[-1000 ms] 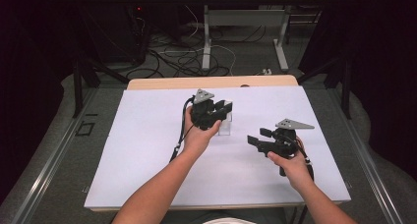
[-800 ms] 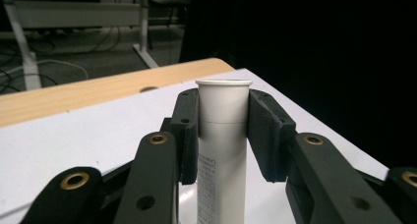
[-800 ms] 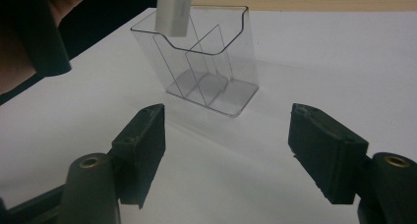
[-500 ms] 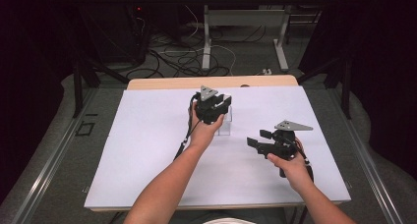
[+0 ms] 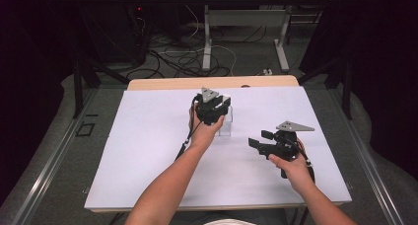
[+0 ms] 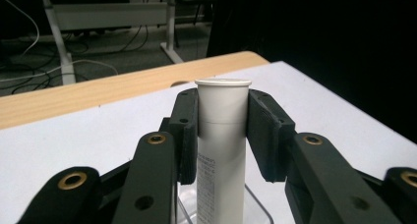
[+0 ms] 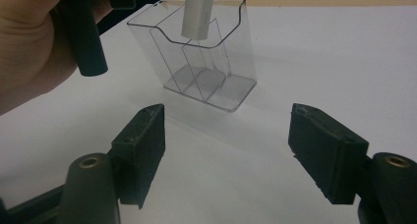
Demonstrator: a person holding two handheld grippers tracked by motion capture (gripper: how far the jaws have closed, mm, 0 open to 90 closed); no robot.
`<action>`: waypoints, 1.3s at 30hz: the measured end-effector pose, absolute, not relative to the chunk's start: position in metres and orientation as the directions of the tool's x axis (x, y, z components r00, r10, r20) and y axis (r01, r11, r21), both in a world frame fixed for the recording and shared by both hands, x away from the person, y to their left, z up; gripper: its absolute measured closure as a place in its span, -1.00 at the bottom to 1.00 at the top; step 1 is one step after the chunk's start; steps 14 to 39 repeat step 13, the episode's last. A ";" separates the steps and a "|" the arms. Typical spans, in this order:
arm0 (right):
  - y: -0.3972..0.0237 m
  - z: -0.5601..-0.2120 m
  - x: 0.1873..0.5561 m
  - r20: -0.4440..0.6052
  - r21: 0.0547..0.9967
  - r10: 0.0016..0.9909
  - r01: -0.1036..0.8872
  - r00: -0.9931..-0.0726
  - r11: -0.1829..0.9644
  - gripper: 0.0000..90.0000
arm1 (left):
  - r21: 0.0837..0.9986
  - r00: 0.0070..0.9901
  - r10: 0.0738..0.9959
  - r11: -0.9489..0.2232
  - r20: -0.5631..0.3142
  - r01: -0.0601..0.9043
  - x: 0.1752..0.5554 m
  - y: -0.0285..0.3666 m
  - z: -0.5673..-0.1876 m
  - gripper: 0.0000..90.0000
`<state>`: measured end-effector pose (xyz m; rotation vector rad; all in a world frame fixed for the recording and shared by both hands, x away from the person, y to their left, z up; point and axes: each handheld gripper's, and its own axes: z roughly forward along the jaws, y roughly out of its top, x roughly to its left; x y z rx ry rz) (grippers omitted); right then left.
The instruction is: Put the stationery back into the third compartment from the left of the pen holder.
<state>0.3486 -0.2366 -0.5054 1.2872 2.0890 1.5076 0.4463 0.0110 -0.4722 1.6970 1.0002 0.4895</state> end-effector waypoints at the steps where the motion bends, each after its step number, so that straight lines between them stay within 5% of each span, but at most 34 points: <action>1: -0.237 -0.506 0.349 0.271 0.862 0.773 0.502 -0.574 0.071 -0.34 | 0.921 0.568 0.809 -0.096 -0.149 0.377 0.446 0.010 -0.473 0.48; 13: -0.242 -0.505 0.349 0.269 0.865 0.779 0.498 -0.566 0.062 -0.34 | 0.914 0.617 0.766 -0.102 -0.179 0.392 0.423 0.035 -0.463 0.08; 39: -0.242 -0.505 0.349 0.269 0.865 0.779 0.498 -0.566 0.062 -0.34 | 0.914 0.617 0.766 -0.102 -0.179 0.392 0.423 0.035 -0.463 0.08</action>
